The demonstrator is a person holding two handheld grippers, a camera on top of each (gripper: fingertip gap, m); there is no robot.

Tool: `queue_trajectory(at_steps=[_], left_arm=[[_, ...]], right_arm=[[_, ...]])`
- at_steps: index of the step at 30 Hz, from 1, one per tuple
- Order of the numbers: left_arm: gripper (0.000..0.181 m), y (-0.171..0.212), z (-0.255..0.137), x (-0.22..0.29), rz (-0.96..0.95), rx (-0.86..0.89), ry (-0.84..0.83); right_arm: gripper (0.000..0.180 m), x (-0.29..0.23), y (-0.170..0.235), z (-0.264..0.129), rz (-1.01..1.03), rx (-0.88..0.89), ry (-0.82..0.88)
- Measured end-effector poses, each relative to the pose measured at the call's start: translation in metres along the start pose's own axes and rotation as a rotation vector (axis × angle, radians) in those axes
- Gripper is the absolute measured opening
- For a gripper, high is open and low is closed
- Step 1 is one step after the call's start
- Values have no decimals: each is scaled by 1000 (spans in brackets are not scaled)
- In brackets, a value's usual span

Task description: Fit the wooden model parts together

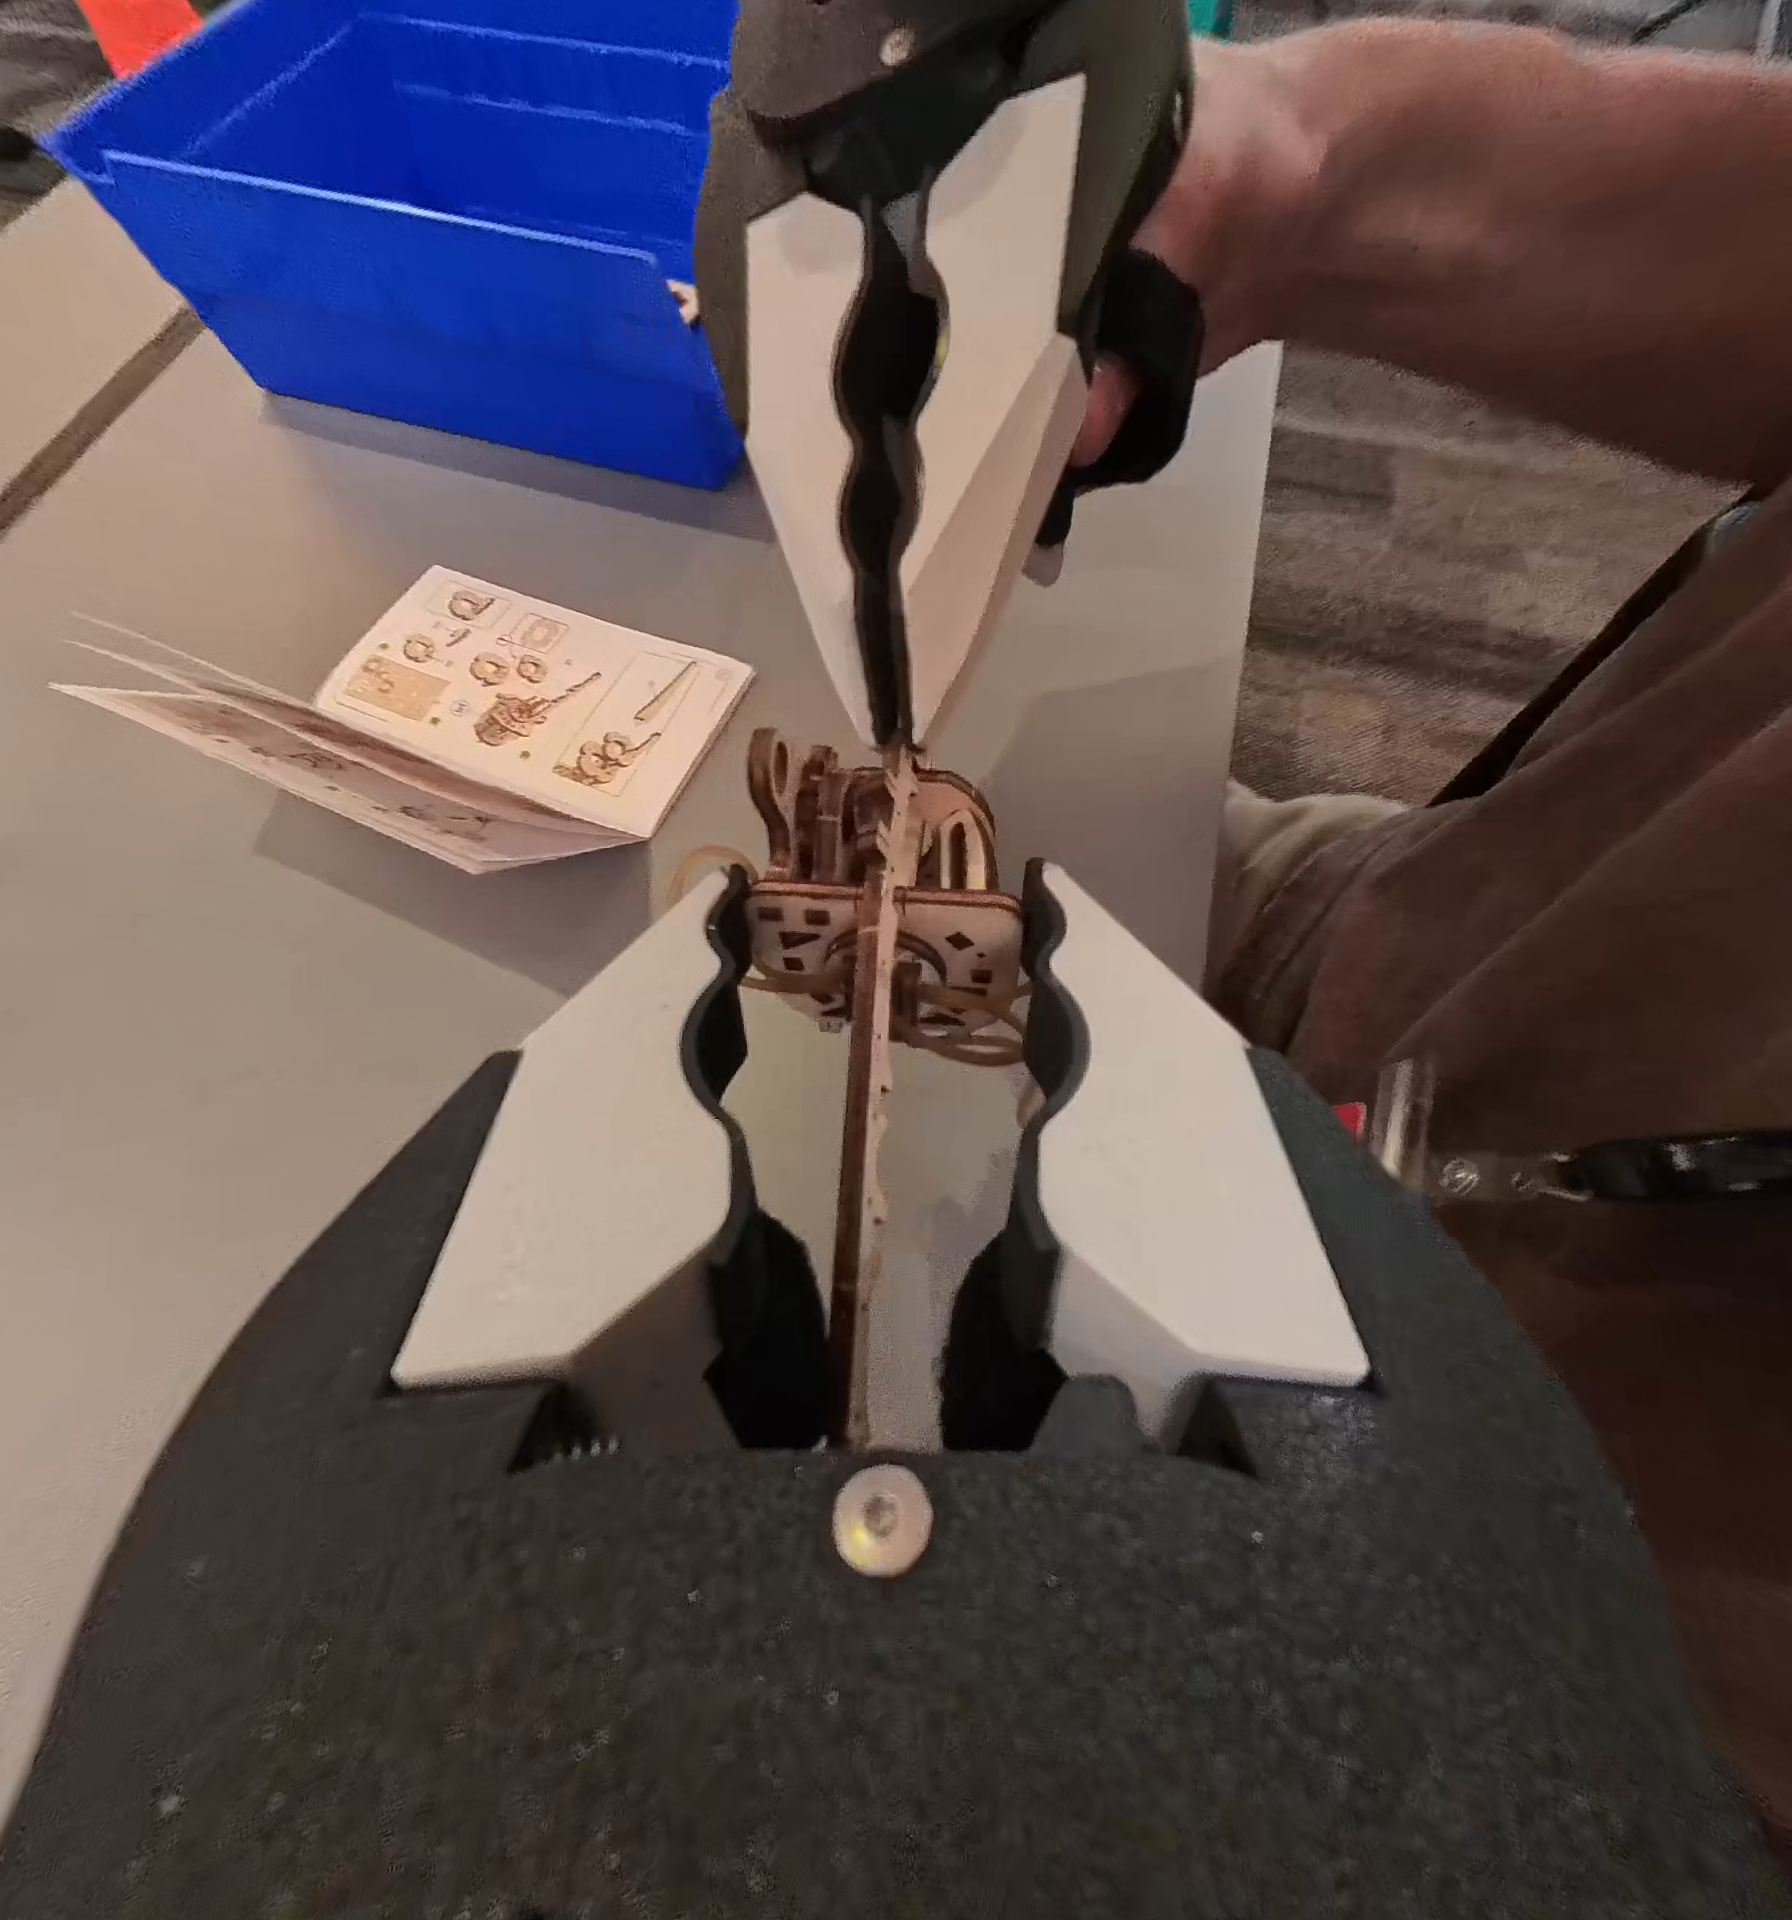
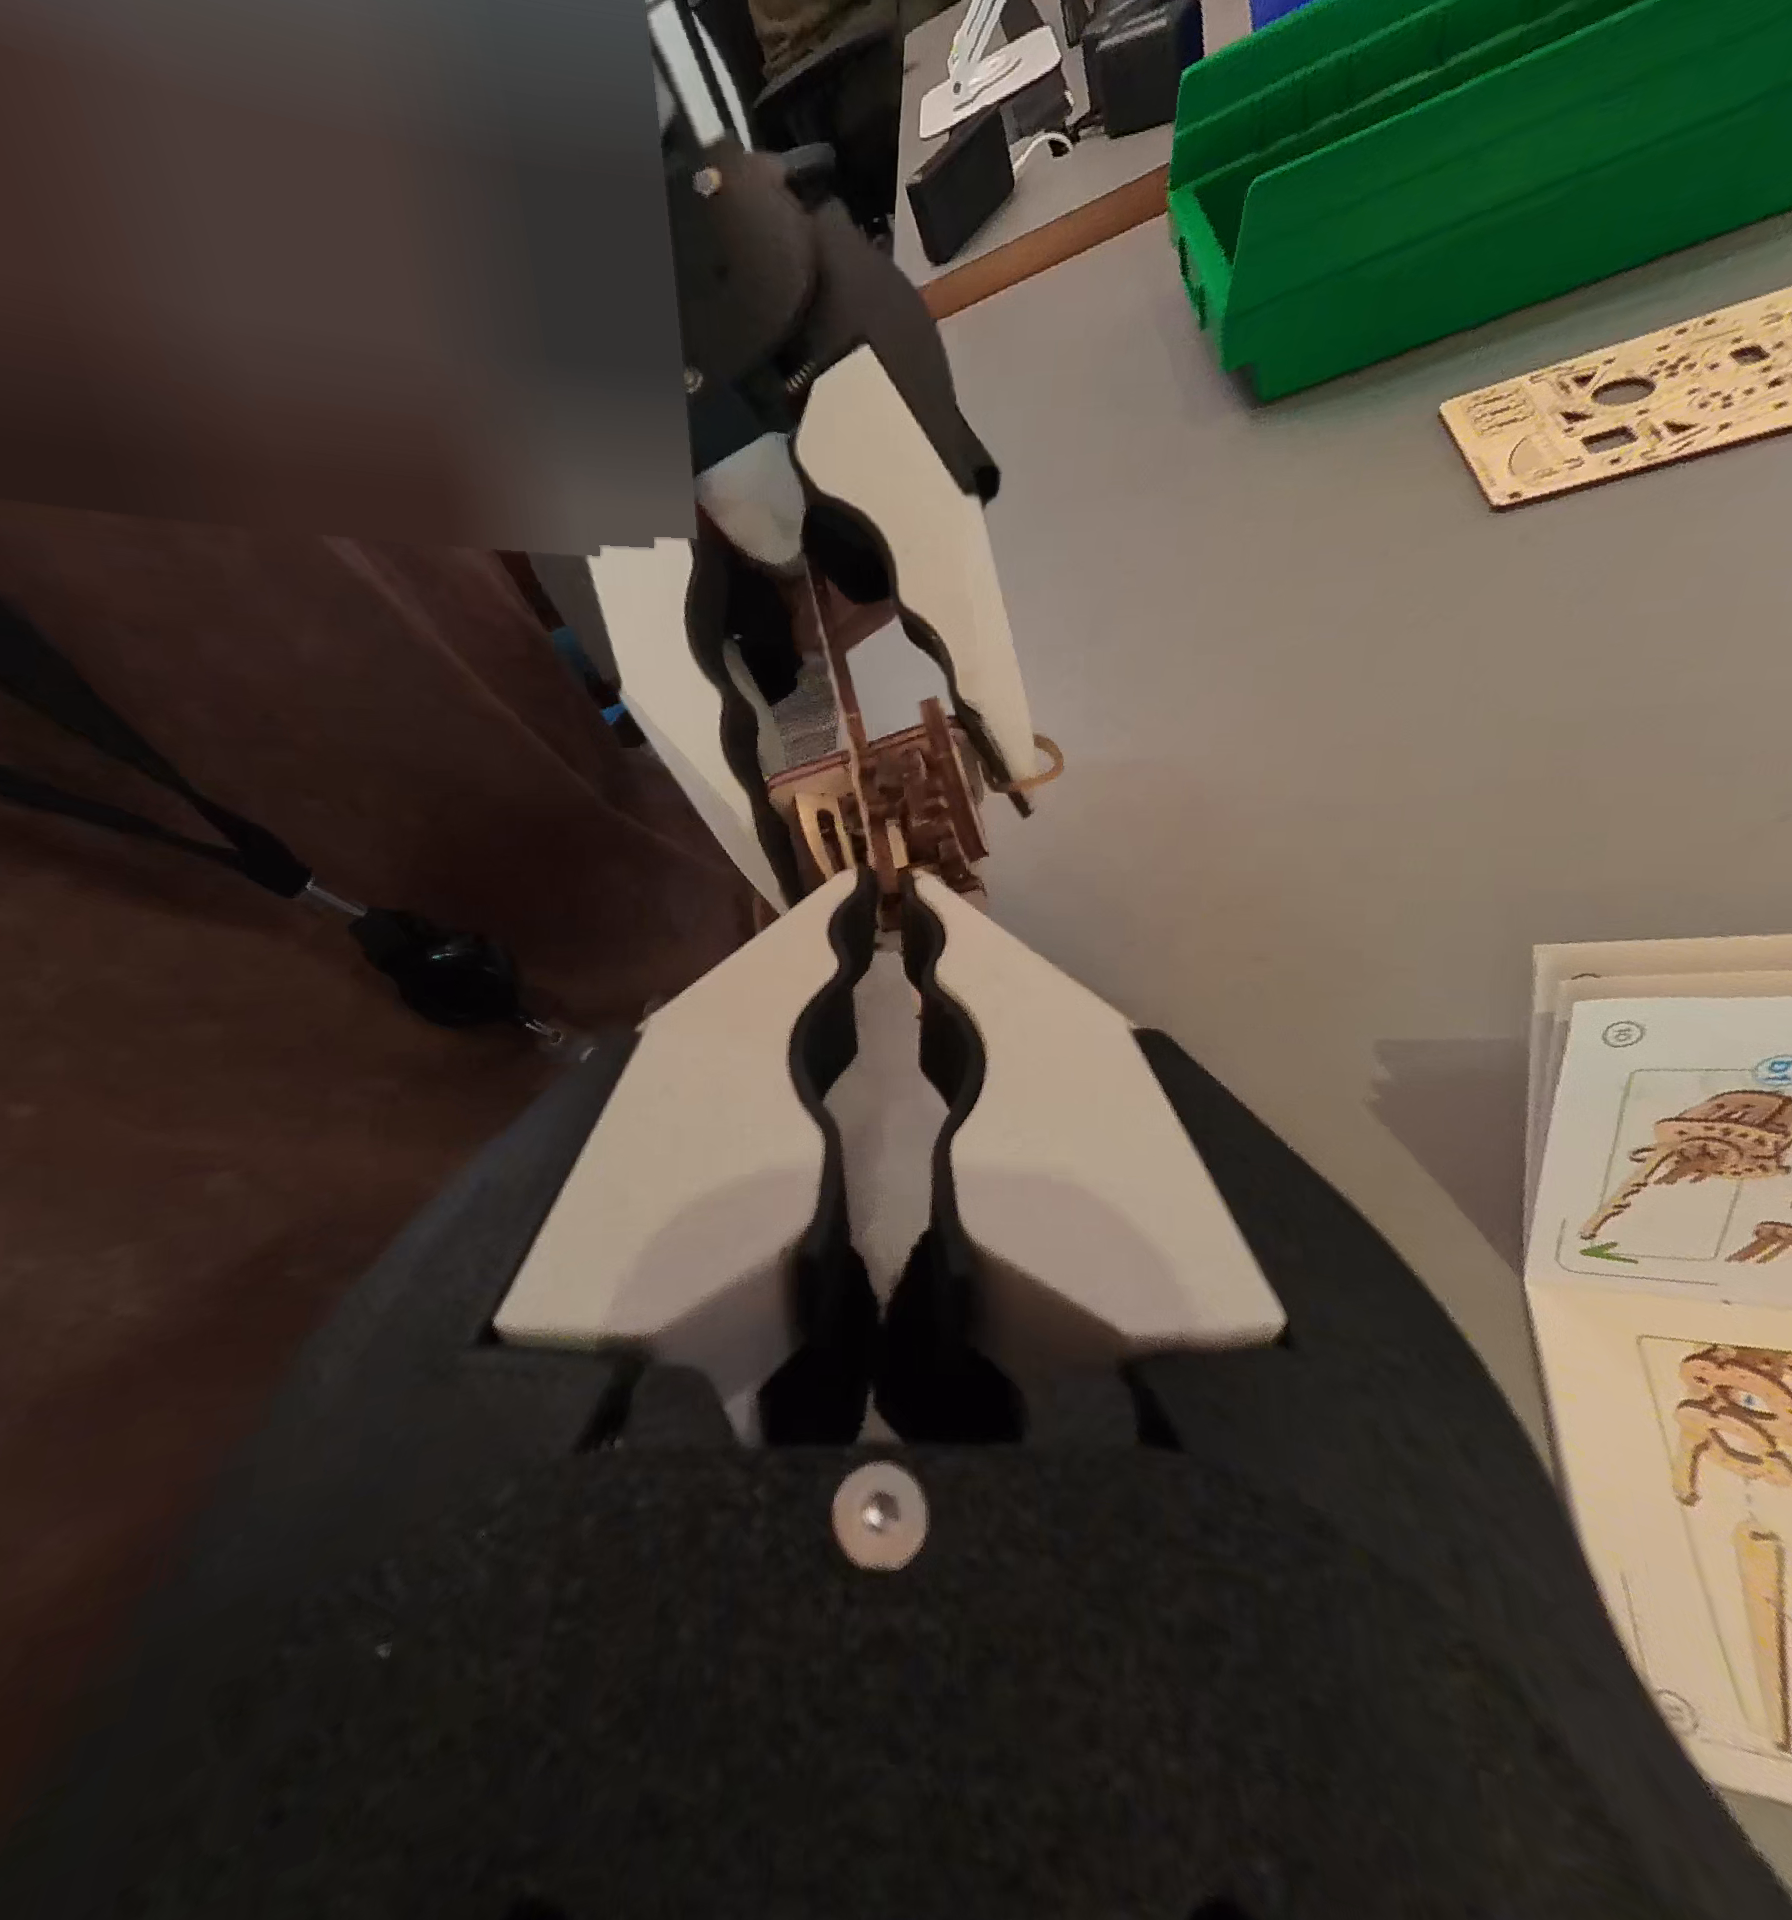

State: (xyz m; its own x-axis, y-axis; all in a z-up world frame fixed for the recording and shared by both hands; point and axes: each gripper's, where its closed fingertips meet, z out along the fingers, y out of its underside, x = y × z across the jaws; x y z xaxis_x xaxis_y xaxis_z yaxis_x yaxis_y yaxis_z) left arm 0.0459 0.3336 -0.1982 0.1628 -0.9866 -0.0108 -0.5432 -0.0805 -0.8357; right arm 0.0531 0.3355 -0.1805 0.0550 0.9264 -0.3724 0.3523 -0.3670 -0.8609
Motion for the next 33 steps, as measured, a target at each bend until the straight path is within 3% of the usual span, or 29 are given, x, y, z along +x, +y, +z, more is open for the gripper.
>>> queue_trajectory(at_steps=[1, 8, 20, 27, 33], left_arm=[[50, -1, -1, 1, -28, 12, 22], [50, -6, -3, 3, -207, 101, 169], [49, -4, 3, 12, -638, 285, 579], [49, -16, -9, 13, -808, 377, 824], [50, -20, -16, 12, -864, 351, 914]], right_arm=[[3, 0, -1, 0, -18, 9, 7], [2, -1, -7, -1, -130, 64, 52], [3, 1, 2, 0, -94, 64, 56], [31, -14, -7, 1, -235, 12, 46], [36, -15, -10, 1, -413, -71, 114]])
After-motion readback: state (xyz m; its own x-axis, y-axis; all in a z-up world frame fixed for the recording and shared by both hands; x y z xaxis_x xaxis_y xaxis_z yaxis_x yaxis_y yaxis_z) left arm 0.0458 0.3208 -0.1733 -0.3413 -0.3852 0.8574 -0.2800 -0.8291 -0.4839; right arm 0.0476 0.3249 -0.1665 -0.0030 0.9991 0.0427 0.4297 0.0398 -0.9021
